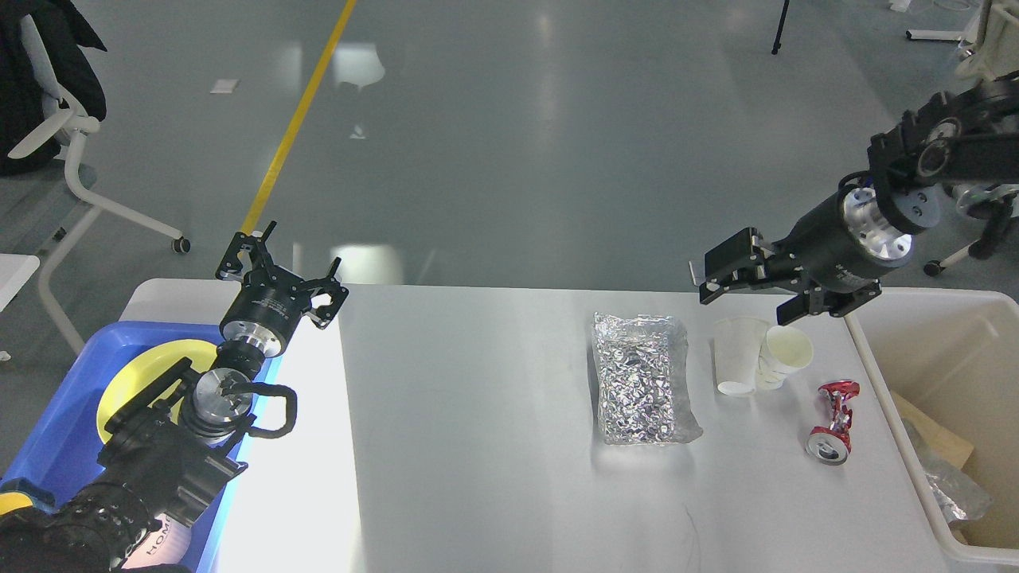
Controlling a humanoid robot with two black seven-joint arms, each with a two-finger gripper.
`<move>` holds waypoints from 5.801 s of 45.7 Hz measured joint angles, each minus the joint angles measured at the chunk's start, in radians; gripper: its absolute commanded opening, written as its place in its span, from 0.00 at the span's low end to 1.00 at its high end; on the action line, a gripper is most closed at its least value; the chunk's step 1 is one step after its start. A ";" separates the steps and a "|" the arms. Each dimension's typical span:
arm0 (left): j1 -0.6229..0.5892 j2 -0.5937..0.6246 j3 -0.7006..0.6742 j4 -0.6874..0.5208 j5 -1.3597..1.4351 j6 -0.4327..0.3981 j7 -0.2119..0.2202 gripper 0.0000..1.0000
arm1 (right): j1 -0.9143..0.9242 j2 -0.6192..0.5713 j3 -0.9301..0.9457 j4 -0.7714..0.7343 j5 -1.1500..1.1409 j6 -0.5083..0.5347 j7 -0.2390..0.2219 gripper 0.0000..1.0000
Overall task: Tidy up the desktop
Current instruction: 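Lower the right gripper onto the red can, then grasp the red can with the right gripper, then lift the red can into the white bin and release, then withdraw the right arm above the bin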
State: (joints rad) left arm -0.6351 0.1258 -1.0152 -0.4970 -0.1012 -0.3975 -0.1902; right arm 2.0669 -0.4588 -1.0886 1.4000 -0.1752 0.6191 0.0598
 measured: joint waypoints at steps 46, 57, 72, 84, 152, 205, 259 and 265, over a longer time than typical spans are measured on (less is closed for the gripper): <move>0.000 0.000 0.001 0.000 0.000 -0.003 0.000 0.98 | -0.769 0.004 -0.015 -0.548 -0.002 -0.398 0.012 1.00; 0.000 0.000 0.001 0.000 0.000 -0.004 0.000 0.98 | -0.882 0.012 0.003 -0.655 -0.002 -0.410 0.014 1.00; 0.000 0.000 0.001 0.000 0.000 -0.004 0.000 0.98 | -0.992 0.033 0.065 -0.729 0.000 -0.467 0.014 1.00; 0.000 0.000 0.001 0.000 0.000 -0.004 0.000 0.98 | -1.048 0.054 0.079 -0.779 0.002 -0.471 0.014 1.00; 0.000 0.000 0.000 0.000 0.000 -0.004 0.000 0.98 | -0.817 -0.177 0.072 -0.580 -0.039 -0.271 0.034 0.00; 0.000 0.000 0.000 0.000 0.000 -0.004 0.001 0.98 | -0.139 -0.311 0.017 -0.346 -0.148 0.115 -0.147 0.00; 0.000 0.000 0.003 0.000 0.000 -0.004 0.000 0.98 | -1.413 0.055 0.372 -1.420 0.080 -0.553 -0.146 1.00; 0.000 0.000 0.003 0.000 0.000 -0.004 0.000 0.98 | -1.414 0.053 0.378 -1.420 0.080 -0.553 -0.144 1.00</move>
State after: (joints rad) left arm -0.6353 0.1258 -1.0127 -0.4970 -0.1012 -0.4013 -0.1903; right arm 0.6527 -0.4056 -0.7108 -0.0202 -0.0952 0.0658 -0.0840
